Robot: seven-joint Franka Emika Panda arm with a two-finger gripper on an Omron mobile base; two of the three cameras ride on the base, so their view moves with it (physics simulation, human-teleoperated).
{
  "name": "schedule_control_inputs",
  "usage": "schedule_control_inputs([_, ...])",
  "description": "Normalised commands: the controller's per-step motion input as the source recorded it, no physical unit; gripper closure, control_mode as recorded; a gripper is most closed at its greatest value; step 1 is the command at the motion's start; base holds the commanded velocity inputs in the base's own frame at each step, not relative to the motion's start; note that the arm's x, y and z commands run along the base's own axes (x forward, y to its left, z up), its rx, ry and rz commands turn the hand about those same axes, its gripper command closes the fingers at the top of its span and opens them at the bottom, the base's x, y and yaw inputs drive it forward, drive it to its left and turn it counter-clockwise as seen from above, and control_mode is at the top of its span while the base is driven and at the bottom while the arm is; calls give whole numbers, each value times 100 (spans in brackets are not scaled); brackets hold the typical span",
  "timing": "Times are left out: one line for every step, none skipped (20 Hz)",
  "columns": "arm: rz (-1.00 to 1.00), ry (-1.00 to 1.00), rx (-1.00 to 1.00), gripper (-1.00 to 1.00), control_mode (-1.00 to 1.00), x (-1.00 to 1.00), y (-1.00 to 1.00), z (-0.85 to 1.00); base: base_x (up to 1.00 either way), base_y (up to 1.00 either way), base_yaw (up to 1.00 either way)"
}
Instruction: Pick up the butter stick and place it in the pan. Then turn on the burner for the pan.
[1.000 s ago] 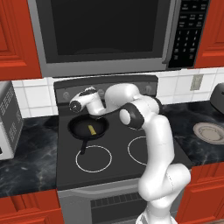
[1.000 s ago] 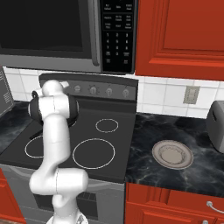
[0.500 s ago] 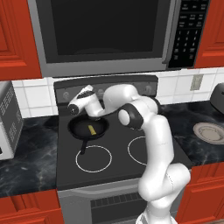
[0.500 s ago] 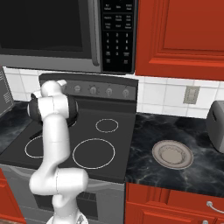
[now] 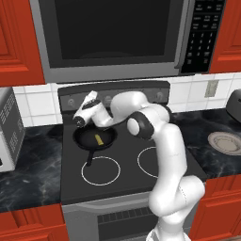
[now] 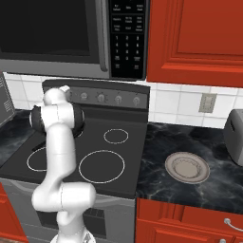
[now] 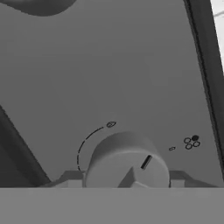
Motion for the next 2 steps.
schedule_control_inputs([0,-5,-25,100,-100,0,0,0,0,0,0])
schedule_control_inputs([0,-5,-25,100,-100,0,0,0,0,0,0])
